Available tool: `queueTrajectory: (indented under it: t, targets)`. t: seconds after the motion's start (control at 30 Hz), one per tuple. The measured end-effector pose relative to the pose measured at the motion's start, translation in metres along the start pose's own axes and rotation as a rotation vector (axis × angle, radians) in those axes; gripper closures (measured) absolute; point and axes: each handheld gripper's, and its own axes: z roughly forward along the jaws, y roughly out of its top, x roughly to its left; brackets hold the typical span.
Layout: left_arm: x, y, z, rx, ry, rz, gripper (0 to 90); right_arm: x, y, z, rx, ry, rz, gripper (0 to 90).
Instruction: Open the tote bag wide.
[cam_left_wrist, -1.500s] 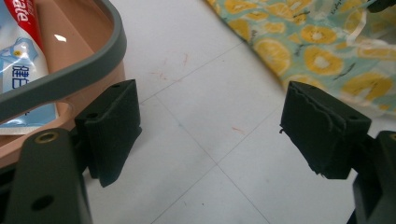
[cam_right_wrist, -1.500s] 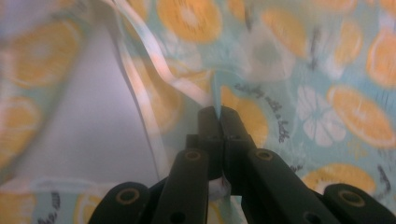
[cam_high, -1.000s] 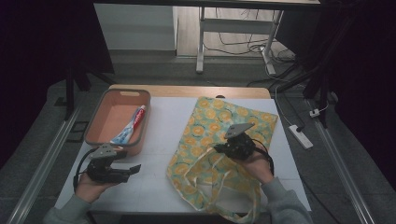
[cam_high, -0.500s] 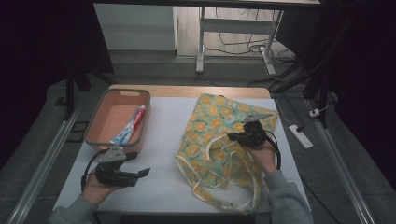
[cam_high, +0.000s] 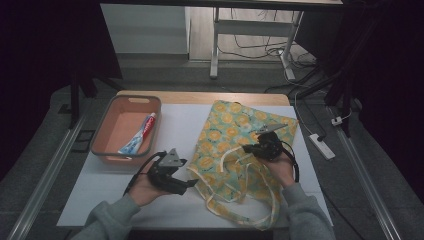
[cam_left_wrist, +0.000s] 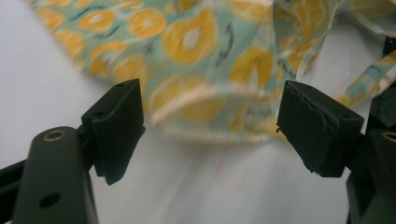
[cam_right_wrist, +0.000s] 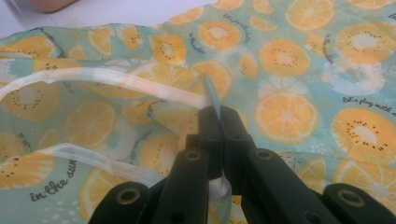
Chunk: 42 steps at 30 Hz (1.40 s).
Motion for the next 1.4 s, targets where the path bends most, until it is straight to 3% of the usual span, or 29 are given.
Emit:
queueTrajectory:
  t: [0.13,0.23,0.3,0.33,0.37,0.4,0.43,0.47,0.5,0.57,0.83,0.9,1.0,1.03,1.1,1.13,1.2,1.23,1.27,1.4]
  targets:
    - [0.0,0.015,0.024,0.035,-0.024,0.042,21.1,-0.001,-0.002,0.0,0.0,0.001,0.002,89.7]
    - [0.003,0.02,0.041,0.072,-0.008,0.071,20.4,-0.003,-0.003,0.0,0.0,0.005,0.007,89.7]
    - [0.005,0.021,0.049,0.084,0.01,0.079,24.6,-0.003,-0.004,0.0,0.003,0.009,0.011,89.7]
    - [0.005,0.02,0.052,0.088,0.019,0.089,29.9,-0.003,-0.004,0.0,0.004,0.01,0.012,89.7]
    - [0.005,0.02,0.054,0.095,0.022,0.095,49.4,-0.003,-0.004,0.001,0.006,0.013,0.011,89.7]
    - [0.006,0.02,0.056,0.101,0.024,0.1,49.4,-0.003,-0.004,0.001,0.006,0.013,0.011,89.7]
    - [0.006,0.02,0.057,0.106,0.031,0.102,65.9,-0.002,-0.004,0.002,0.01,0.017,0.011,89.6]
    - [0.006,0.019,0.058,0.106,0.036,0.104,65.9,-0.002,-0.004,0.002,0.01,0.017,0.011,89.6]
    - [0.007,0.019,0.059,0.106,0.038,0.104,76.6,-0.002,-0.004,0.002,0.01,0.017,0.008,89.7]
    - [0.009,0.019,0.057,0.103,0.021,0.095,88.6,-0.001,-0.004,0.003,0.015,0.018,0.009,89.6]
    - [0.017,0.019,0.054,0.082,-0.019,0.058,89.4,-0.002,-0.007,0.001,0.018,0.024,0.007,87.1]
    - [0.018,0.018,0.053,0.079,-0.019,0.054,89.4,0.0,-0.007,-0.007,0.005,0.008,-0.012,74.2]
    - [0.018,0.018,0.054,0.079,-0.026,0.044,89.4,0.006,-0.005,-0.029,-0.064,-0.008,-0.011,60.4]
    - [0.019,0.018,0.054,0.083,-0.026,0.046,89.4,0.017,-0.003,-0.045,-0.069,-0.01,-0.036,51.9]
    - [0.019,0.017,0.054,0.084,-0.028,0.046,89.5,0.024,-0.002,-0.053,-0.059,-0.011,-0.054,47.1]
    - [0.02,0.017,0.054,0.085,-0.027,0.048,89.4,0.039,-0.002,-0.068,-0.057,-0.038,-0.104,40.7]
    - [0.02,0.017,0.054,0.082,-0.026,0.042,89.5,0.044,-0.002,-0.074,-0.062,-0.038,-0.109,39.8]
    - [0.02,0.017,0.054,0.081,-0.027,0.039,89.4,0.052,-0.003,-0.083,-0.056,-0.011,-0.113,38.6]
    - [0.02,0.017,0.054,0.081,-0.028,0.036,89.4,0.068,-0.006,-0.091,-0.022,-0.002,-0.149,33.2]
    - [0.02,0.017,0.054,0.082,-0.029,0.034,89.4,0.089,-0.02,-0.085,0.069,-0.021,-0.192,27.5]
